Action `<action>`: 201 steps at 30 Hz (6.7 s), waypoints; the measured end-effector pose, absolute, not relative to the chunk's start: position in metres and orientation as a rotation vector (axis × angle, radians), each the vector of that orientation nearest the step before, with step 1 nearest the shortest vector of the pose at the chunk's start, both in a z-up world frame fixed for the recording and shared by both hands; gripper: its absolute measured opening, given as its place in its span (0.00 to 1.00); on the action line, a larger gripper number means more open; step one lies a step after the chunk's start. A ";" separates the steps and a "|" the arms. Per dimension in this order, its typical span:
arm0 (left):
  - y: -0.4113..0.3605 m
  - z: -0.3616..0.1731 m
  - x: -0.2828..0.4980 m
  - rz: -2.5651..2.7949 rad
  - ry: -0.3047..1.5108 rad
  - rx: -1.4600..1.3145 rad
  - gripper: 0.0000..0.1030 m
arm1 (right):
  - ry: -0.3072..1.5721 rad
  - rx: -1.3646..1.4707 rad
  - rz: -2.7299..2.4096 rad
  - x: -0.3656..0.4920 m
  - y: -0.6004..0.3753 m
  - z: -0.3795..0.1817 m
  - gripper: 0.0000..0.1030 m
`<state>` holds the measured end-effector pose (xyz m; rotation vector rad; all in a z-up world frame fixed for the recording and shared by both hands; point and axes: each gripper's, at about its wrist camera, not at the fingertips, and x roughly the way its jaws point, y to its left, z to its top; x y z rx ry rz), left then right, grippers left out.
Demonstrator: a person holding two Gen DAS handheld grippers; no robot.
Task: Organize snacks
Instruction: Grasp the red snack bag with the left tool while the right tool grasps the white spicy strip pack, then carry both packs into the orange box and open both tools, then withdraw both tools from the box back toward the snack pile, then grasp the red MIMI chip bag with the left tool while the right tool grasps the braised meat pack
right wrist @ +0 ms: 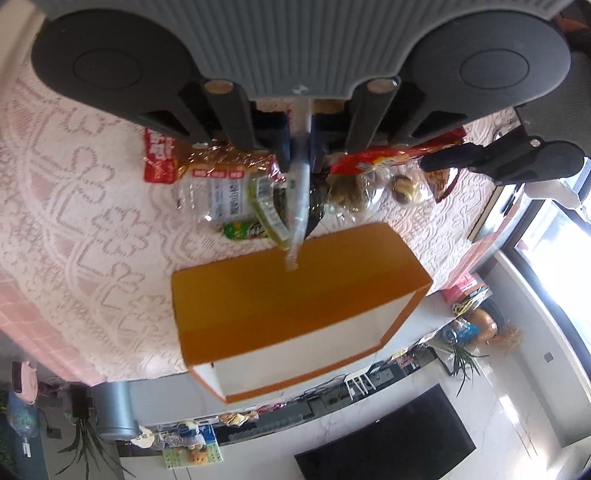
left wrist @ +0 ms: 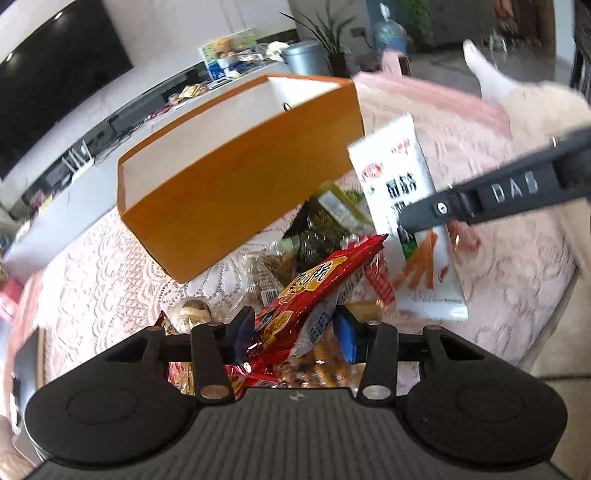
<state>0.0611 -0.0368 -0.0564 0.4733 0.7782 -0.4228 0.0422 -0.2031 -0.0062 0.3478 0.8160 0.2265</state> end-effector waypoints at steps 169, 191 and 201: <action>0.077 -0.086 0.093 0.028 1.030 -0.215 0.82 | 0.797 -0.309 0.241 0.064 -0.147 -0.076 0.94; 0.076 -0.086 0.090 -0.014 1.023 -0.200 0.64 | 0.757 -0.216 0.236 0.060 -0.155 -0.056 0.00; 0.073 -0.075 0.081 -0.042 0.990 -0.167 0.53 | 0.851 -0.372 0.382 0.064 -0.177 -0.045 0.73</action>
